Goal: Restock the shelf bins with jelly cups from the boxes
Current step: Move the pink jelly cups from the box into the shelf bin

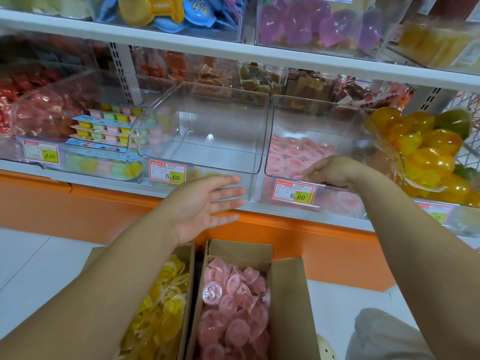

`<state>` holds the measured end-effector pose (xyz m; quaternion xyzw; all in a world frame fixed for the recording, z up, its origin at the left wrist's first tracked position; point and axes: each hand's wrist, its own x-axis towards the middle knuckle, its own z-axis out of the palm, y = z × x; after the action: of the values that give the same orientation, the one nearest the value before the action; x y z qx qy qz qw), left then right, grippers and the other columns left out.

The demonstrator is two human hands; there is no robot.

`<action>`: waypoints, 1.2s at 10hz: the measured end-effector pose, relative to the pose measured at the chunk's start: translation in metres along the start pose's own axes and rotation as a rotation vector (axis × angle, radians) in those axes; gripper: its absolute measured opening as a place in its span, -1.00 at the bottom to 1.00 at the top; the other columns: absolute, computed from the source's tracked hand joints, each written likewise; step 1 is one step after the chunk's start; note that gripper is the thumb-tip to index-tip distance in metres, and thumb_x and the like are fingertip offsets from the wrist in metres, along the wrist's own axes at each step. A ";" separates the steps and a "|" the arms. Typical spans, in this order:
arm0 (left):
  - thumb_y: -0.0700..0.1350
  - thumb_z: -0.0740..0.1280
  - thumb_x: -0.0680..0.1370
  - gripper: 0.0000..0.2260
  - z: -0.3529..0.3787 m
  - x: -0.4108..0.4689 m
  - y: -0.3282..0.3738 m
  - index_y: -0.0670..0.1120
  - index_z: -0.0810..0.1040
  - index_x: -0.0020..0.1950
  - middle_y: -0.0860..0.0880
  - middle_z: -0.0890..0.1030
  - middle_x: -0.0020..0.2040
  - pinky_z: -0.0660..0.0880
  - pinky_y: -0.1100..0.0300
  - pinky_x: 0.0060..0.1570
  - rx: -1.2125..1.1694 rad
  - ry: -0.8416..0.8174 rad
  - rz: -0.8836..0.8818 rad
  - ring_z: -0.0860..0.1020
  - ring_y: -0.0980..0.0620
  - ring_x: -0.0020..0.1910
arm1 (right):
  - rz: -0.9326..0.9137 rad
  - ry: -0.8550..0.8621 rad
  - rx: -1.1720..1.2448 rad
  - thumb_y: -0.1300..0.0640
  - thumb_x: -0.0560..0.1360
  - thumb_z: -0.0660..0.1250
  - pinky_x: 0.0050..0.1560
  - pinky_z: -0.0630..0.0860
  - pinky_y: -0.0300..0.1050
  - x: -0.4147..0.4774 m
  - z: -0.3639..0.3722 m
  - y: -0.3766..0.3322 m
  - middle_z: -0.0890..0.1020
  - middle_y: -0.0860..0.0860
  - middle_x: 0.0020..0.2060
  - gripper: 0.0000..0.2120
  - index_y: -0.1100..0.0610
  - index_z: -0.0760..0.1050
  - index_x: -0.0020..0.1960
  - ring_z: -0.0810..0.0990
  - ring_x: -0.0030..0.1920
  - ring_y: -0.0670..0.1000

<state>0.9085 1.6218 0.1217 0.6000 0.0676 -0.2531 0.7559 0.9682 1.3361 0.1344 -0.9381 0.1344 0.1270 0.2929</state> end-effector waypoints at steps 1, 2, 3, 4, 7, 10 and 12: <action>-0.06 0.29 0.62 -0.79 -0.010 -0.013 -0.015 -0.09 0.61 0.19 -0.12 0.68 0.14 0.59 -0.05 0.09 0.074 0.000 -0.067 0.64 -0.08 0.14 | -0.096 0.237 -0.148 0.15 0.57 0.24 0.08 0.53 0.00 -0.013 -0.008 -0.007 0.67 0.22 -0.03 -0.76 0.25 0.62 0.08 0.60 -0.11 0.15; -0.06 0.27 0.63 -0.78 -0.019 -0.027 -0.033 -0.09 0.60 0.20 -0.13 0.67 0.17 0.58 -0.04 0.11 0.128 0.020 -0.132 0.63 -0.08 0.16 | -0.249 0.535 0.006 0.09 0.55 0.24 0.05 0.53 0.00 -0.035 -0.011 -0.014 0.68 0.16 -0.05 -0.78 0.16 0.61 0.04 0.60 -0.13 0.11; -0.03 0.27 0.64 -0.75 -0.027 -0.047 -0.070 -0.10 0.58 0.24 -0.14 0.62 0.23 0.57 -0.02 0.15 0.140 0.023 -0.229 0.60 -0.09 0.21 | -0.496 0.550 0.316 0.03 0.55 0.24 -0.25 0.55 -0.06 -0.090 0.010 -0.027 0.61 0.05 -0.31 -0.79 0.13 0.57 -0.09 0.55 -0.38 -0.04; 0.01 0.25 0.65 -0.74 -0.026 -0.053 -0.100 -0.08 0.55 0.24 -0.14 0.56 0.29 0.54 -0.02 0.19 0.104 0.005 -0.295 0.54 -0.09 0.27 | -0.499 0.239 0.414 0.04 0.60 0.21 -0.42 0.47 -0.14 -0.127 0.050 -0.027 0.56 0.08 -0.38 -0.73 0.17 0.55 -0.15 0.51 -0.47 -0.02; 0.17 0.29 0.59 -0.49 -0.024 -0.008 -0.212 -0.05 0.41 0.47 -0.11 0.39 0.49 0.40 -0.12 0.35 0.109 0.193 -0.558 0.40 -0.12 0.42 | 0.407 -0.387 0.517 -0.27 0.59 0.02 0.05 0.49 0.04 -0.111 0.239 0.078 0.50 0.11 0.21 -0.47 0.07 0.43 0.32 0.52 0.06 0.15; 0.28 0.22 0.51 -0.36 -0.032 0.060 -0.254 0.02 0.33 0.52 -0.12 0.42 0.47 0.35 -0.17 0.41 0.193 0.336 -0.636 0.41 -0.22 0.42 | 0.626 -0.216 0.688 -0.28 0.57 0.06 0.21 0.46 0.05 -0.053 0.321 0.116 0.51 0.13 0.24 -0.54 0.04 0.46 0.17 0.51 0.23 0.16; 0.29 0.06 0.61 -0.40 -0.043 0.093 -0.281 0.04 0.21 0.59 -0.08 0.33 0.53 0.27 -0.07 0.45 0.180 0.377 -0.685 0.36 -0.17 0.45 | 0.686 -0.202 0.719 -0.13 0.65 0.00 0.43 0.14 -0.04 -0.031 0.341 0.105 0.21 0.11 0.51 -0.45 0.14 0.12 0.54 0.19 0.49 0.10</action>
<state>0.8671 1.5913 -0.1726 0.6424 0.3787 -0.3809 0.5466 0.8511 1.4578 -0.1815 -0.6627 0.4412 0.2519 0.5502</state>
